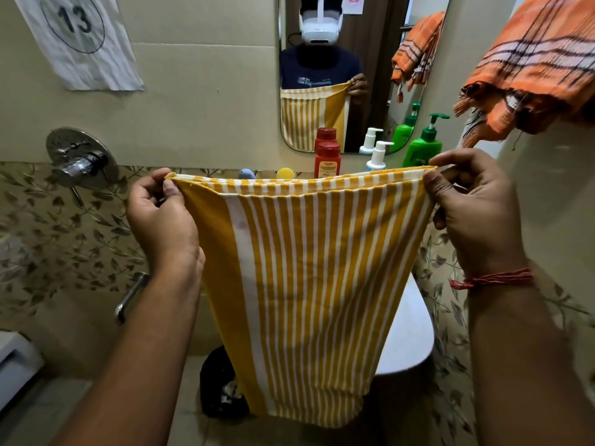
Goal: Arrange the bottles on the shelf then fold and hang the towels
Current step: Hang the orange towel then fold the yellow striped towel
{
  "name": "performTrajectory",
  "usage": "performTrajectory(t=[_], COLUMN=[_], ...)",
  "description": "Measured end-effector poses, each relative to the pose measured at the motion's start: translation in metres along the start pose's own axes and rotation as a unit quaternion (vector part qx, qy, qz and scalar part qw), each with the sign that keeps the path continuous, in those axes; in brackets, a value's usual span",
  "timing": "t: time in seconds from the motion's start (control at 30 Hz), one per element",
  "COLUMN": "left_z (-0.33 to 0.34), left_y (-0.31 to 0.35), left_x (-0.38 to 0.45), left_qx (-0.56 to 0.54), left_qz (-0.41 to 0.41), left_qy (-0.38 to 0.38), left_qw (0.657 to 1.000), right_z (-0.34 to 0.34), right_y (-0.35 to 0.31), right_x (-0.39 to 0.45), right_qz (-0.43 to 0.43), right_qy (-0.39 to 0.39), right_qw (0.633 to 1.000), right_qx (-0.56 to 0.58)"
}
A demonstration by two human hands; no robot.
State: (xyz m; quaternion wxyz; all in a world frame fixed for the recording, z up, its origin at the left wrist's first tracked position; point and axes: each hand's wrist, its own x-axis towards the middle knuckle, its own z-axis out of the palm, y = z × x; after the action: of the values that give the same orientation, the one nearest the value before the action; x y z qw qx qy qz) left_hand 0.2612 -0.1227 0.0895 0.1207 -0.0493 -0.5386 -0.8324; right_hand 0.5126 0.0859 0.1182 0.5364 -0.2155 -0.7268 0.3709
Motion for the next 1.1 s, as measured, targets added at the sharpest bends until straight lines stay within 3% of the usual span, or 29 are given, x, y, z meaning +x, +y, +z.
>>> performTrajectory(t=[0.23,0.53,0.67,0.77,0.93,1.1], left_z=[0.003,0.001,0.004,0.011,0.023,0.021], left_y=[-0.003,-0.018,-0.02,-0.02,-0.019,-0.015], left_x=[0.001,0.004,-0.004,-0.022,-0.071,-0.098], left_qx=[0.028,0.073,0.084,0.114,0.107,0.077], left_qz=[0.009,-0.011,0.002,0.025,-0.002,-0.005], left_qy=[-0.007,-0.045,-0.072,-0.117,-0.21,-0.248], left_qw=[1.0,0.996,0.994,0.986,0.972,0.966], right_z=[0.002,0.003,0.012,0.033,0.085,0.112], right_y=[0.008,0.023,0.015,-0.005,-0.03,-0.036], right_x=[0.006,0.004,-0.003,-0.015,-0.04,-0.059], right_qz=[0.005,0.045,0.047,0.038,0.044,0.071], right_qy=[0.075,0.041,0.046,0.012,-0.084,-0.111], right_qw=[0.996,0.997,0.99,0.987,0.991,0.99], right_qx=[-0.038,-0.055,-0.124,-0.156,-0.1,-0.055])
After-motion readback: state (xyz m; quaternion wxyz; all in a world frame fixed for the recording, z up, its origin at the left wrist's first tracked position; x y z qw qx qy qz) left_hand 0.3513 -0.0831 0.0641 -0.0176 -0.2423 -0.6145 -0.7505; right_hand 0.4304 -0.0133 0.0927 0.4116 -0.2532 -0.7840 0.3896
